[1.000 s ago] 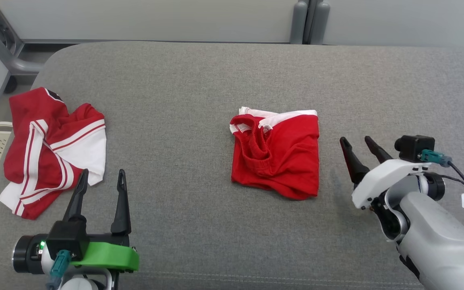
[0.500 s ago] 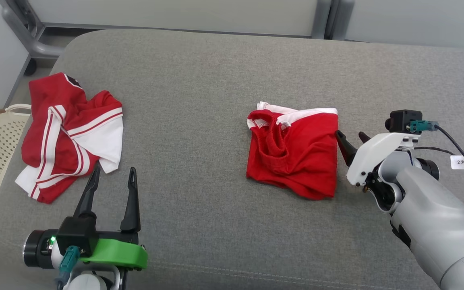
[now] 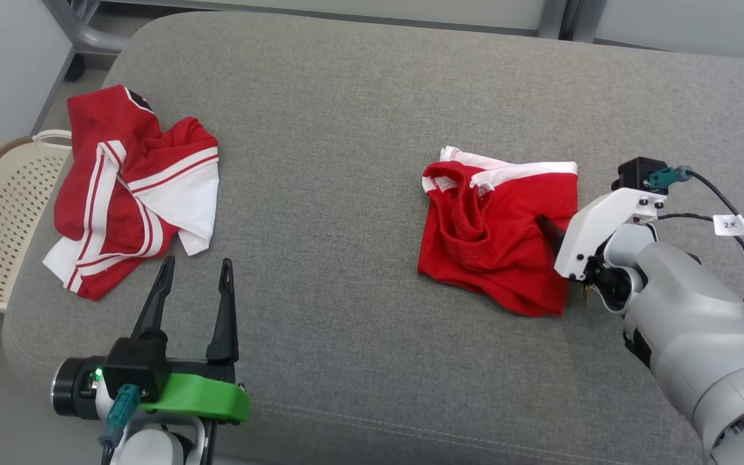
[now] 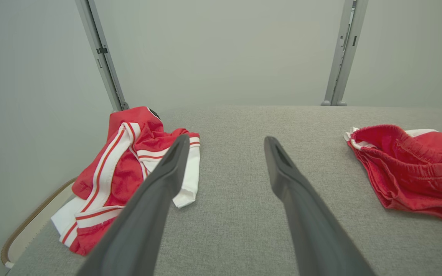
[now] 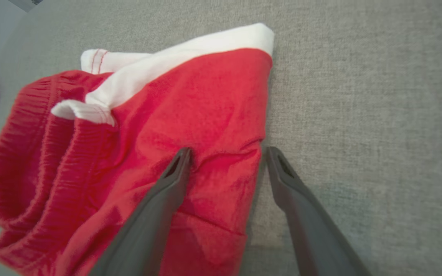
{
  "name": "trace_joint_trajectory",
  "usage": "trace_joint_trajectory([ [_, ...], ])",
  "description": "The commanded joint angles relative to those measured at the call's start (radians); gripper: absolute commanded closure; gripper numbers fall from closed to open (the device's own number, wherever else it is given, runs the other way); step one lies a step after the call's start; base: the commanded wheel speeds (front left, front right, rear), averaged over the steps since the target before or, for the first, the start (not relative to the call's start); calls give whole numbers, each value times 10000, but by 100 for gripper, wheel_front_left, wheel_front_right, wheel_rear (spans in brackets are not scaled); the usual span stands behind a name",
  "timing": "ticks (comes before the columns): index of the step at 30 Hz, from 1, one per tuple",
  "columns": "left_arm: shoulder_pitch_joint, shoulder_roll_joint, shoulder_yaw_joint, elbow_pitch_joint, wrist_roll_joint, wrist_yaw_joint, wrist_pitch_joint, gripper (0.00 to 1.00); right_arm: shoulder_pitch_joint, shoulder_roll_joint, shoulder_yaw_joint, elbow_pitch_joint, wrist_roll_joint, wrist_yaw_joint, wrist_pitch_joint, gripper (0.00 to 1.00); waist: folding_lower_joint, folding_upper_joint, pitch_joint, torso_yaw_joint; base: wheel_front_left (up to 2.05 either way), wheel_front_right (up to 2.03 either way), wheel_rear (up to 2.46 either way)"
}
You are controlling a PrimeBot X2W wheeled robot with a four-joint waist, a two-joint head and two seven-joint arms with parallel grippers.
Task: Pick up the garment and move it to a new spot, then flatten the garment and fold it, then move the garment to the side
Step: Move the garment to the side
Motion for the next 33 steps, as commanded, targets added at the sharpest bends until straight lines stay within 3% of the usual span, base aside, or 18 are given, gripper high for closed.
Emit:
trace_joint_trajectory([
  [1, -166, 6, -1, 5, -54, 43, -20, 0, -109, -33, -44, 86, 115, 0, 145, 0, 0, 0, 39, 20, 0, 0, 0],
  [11, -300, 5, -140, 112, -120, 100, -20, 0, -396, 255, -544, 645, 995, -2, 2264, 2, 0, 0, 97, 37, 0, 0, 0],
  [12, -307, 5, -148, 121, -121, 102, -20, 0, -418, 236, -582, 663, 1016, -2, 2338, 56, 0, 0, 101, 49, 0, 0, 0],
  [13, -320, 5, -156, 134, -134, 105, -20, 0, -468, 207, -555, 664, 964, -2, 2289, 100, 0, 0, 112, 65, 0, 0, 0],
  [23, -285, 5, -74, 118, -220, 201, -20, 0, -774, -157, -148, 231, 667, -2, 1729, 100, 0, 0, 169, -30, 0, 0, 0],
  [33, -441, 6, -20, -294, -59, 162, -20, 0, -1334, -1417, 450, -378, 334, -2, 1570, 100, 0, 0, 478, -544, 0, 0, 0],
])
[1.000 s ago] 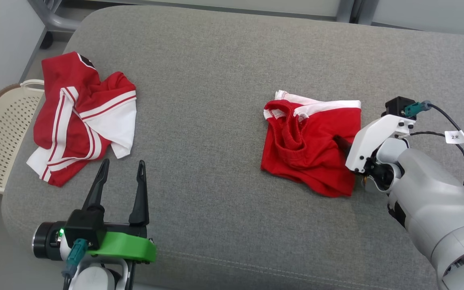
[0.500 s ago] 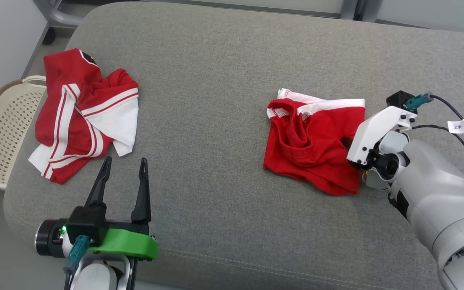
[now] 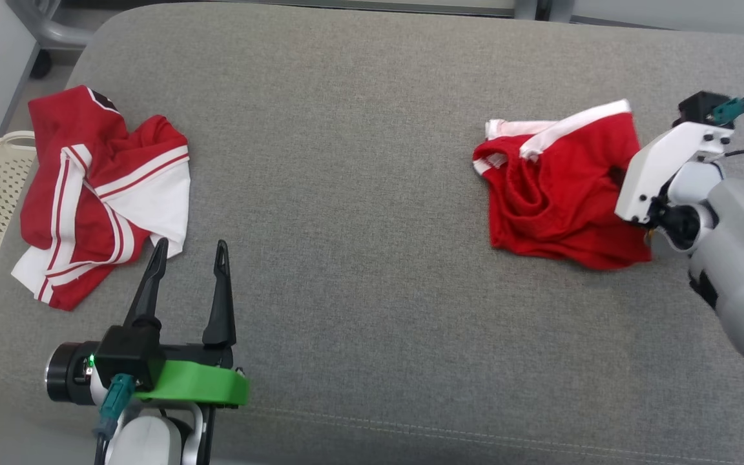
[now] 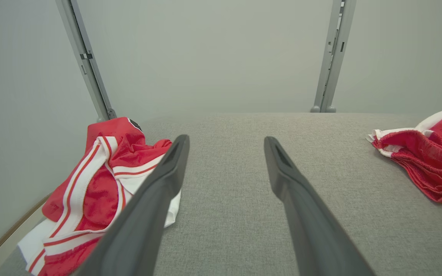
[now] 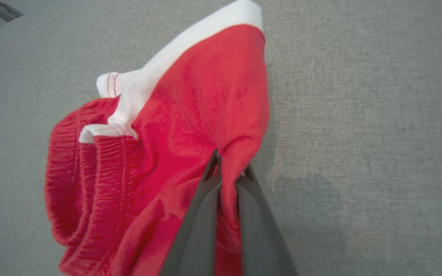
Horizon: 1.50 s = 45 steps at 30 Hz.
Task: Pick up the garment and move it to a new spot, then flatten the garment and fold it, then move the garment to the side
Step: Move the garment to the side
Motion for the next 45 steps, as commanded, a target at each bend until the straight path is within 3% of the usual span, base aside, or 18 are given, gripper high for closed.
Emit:
trace_joint_trajectory([
  [1, -256, 7, 6, -198, 152, -31, -19, 0, -405, -427, 102, 30, -200, -4, -197, 100, 0, -1, 301, -120, 0, 0, 0],
  [13, -526, 202, 323, -529, 473, -197, -20, 0, -1791, -1702, 414, 414, -585, -5, -181, 100, 0, -1, 1325, -562, 0, 0, 0],
  [25, -866, 471, 345, -746, 742, -388, -20, 0, -3011, -2567, 1084, 621, -1311, -5, -382, 100, 0, -1, 2282, -1161, 0, 0, 0],
  [45, -1081, 528, 316, -1064, 828, -360, -20, 0, -4666, -3742, 1890, 866, -2333, -9, -512, 100, 0, -1, 3066, -1262, 0, 0, 0],
])
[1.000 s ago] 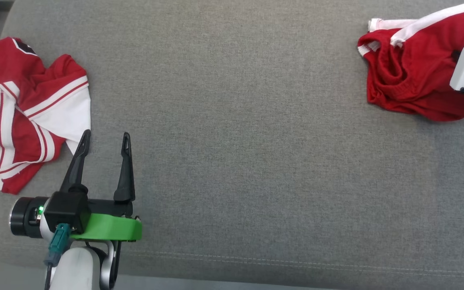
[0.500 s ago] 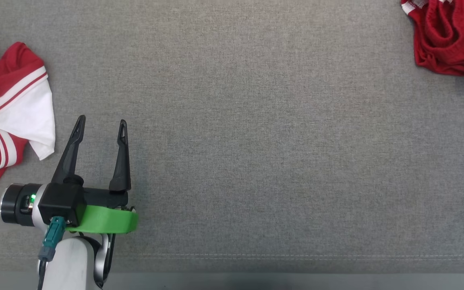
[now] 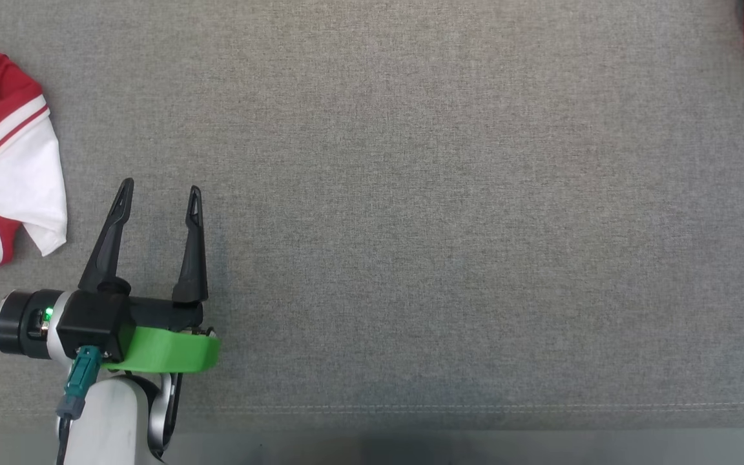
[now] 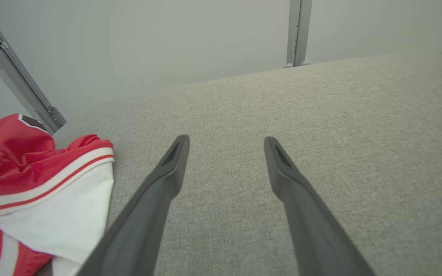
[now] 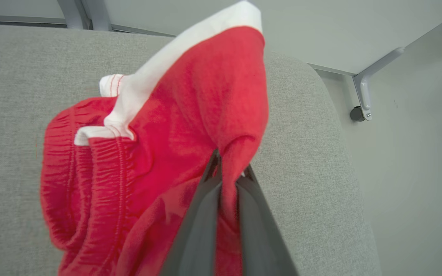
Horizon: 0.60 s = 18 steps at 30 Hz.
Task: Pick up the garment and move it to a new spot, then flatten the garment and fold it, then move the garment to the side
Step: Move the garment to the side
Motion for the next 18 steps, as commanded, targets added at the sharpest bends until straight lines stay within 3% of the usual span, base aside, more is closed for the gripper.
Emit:
trace_joint_trajectory([
  [1, -212, -1, -11, -104, 111, 33, -20, 0, -177, -93, 32, 55, -47, -14, -45, 100, -1, 0, 25, 26, 0, 0, 0],
  [12, -112, -9, 41, -223, 106, 101, -20, 0, -211, -288, 162, 178, -237, -14, 28, 100, -1, 0, 42, 123, 0, 0, 0],
  [13, -109, -6, 54, -227, 98, 104, -20, 0, -247, -307, 169, 193, -280, -14, 25, 92, -1, 0, 45, 129, 0, 0, 0],
  [14, -100, -8, 56, -230, 94, 106, -20, 0, -277, -325, 211, 206, -377, -14, 18, 42, -1, 0, 47, 134, 0, 0, 0],
  [15, -87, -13, 55, -239, 97, 115, -20, 0, -302, -344, 223, 215, -426, -14, -6, 0, -1, 0, 45, 140, 0, 0, 0],
  [18, -85, -31, 58, -228, 96, 131, -20, 0, -322, -372, 231, 241, -550, -14, 2, 0, -1, 0, 28, 161, 0, 0, 0],
])
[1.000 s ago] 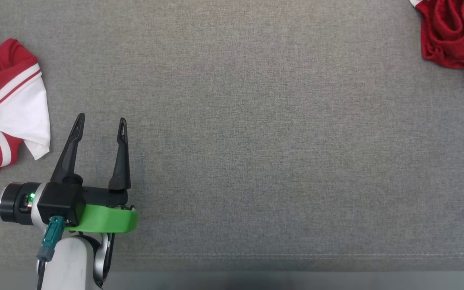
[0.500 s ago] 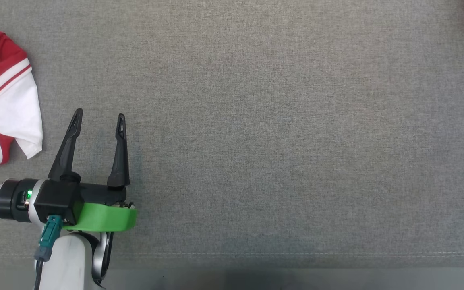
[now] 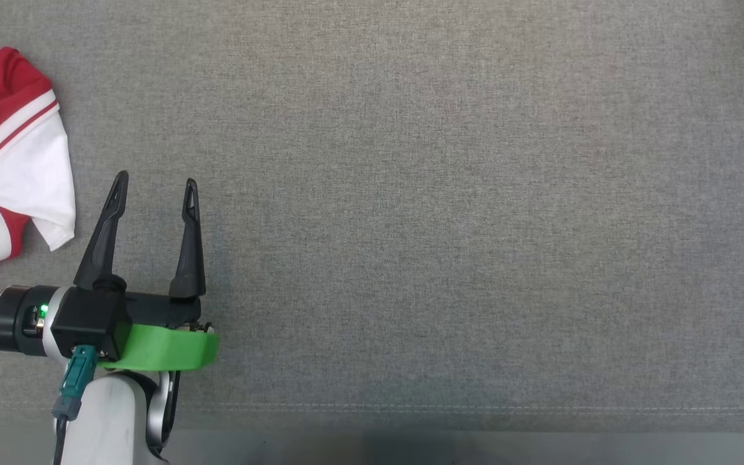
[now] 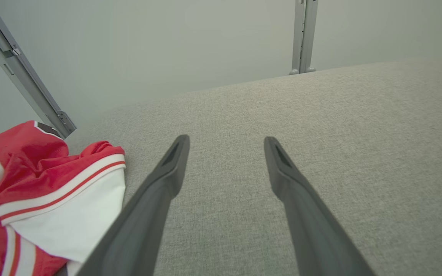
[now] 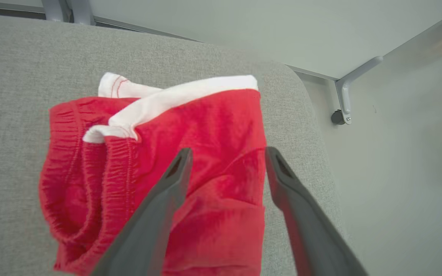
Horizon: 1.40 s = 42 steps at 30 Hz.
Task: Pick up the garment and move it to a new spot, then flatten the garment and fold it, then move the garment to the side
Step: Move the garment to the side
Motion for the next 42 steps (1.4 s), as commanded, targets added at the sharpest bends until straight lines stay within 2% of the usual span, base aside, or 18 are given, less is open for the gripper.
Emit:
trace_joint_trajectory([
  [1, -30, -20, 46, -7, 89, 60, -20, 0, -97, -64, 44, 37, -111, -14, -48, 0, 0, -1, -14, 6, 0, 0, 0],
  [9, 86, -72, 49, 23, 42, 143, -20, 0, 35, 109, -208, 53, -111, -14, -448, 0, 0, -1, -211, 20, 0, 0, 0],
  [19, 372, -124, 183, 92, -90, 206, -20, 0, 1265, 951, -777, -942, 953, -14, -2801, 0, 0, -1, -1178, -70, 0, 0, 0],
  [27, 809, -87, 358, 292, -160, 207, -20, 0, 2828, 1720, -606, -2263, 1730, -14, -4344, 0, 0, -1, -2129, -234, 0, 0, 0],
  [35, 1180, -55, 588, 504, -297, 198, -20, 0, 4197, 2179, -377, -3231, 2151, -14, -4946, 0, 0, -1, -2761, -384, 0, 0, 0],
  [39, 1306, -46, 738, 628, -341, 223, -20, 0, 5015, 2276, -625, -3683, 2194, -14, -5093, 0, 0, -1, -3068, -391, 0, 0, 0],
  [42, 1415, -44, 821, 687, -377, 221, -20, 0, 5634, 2363, -1183, -4205, 1963, -14, -5100, 0, 0, -1, -3215, -416, 0, 0, 0],
])
